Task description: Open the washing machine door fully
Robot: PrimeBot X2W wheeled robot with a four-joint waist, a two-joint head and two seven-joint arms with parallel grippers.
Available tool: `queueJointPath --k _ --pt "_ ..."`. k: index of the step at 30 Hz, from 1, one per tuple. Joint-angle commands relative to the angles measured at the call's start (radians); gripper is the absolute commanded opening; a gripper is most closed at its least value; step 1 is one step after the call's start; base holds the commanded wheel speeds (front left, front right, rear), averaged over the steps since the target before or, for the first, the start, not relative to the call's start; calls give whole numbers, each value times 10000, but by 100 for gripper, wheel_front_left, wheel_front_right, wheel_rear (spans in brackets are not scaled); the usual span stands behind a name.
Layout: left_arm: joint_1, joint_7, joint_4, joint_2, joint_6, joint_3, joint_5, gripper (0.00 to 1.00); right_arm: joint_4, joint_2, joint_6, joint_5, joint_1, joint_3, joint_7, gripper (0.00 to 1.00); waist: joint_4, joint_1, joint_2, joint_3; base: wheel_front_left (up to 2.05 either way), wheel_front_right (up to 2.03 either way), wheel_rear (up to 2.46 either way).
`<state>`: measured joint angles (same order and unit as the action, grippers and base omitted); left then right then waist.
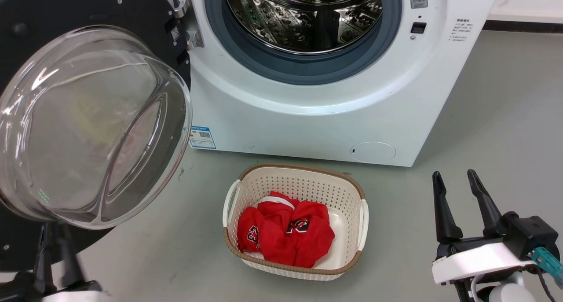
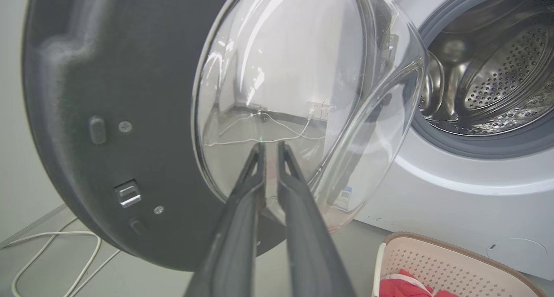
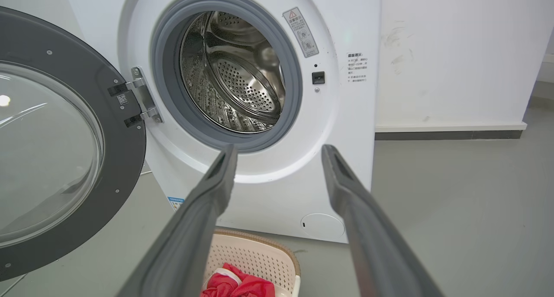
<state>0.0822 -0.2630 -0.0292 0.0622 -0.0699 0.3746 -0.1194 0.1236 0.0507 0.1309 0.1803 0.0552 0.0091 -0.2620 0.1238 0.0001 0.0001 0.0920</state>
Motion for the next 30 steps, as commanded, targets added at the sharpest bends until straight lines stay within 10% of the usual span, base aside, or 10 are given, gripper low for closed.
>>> queueJointPath --k 1,14,30 --pt "87 -23 136 -39 -42 -225 -71 100 -75 -13 -3 -71 -66 6 -31 100 -31 -1 -1 -13 0 0 0" --pt "-776 -23 498 -115 -429 -2622 373 100 -260 -13 -3 -613 -82 81 -27 100 -625 -1 -1 -199 0 0 0" --pt "-771 -23 293 -118 -466 -3026 280 100 -198 -15 -3 -581 -134 -50 13 100 -1197 -1 -1 -172 0 0 0"
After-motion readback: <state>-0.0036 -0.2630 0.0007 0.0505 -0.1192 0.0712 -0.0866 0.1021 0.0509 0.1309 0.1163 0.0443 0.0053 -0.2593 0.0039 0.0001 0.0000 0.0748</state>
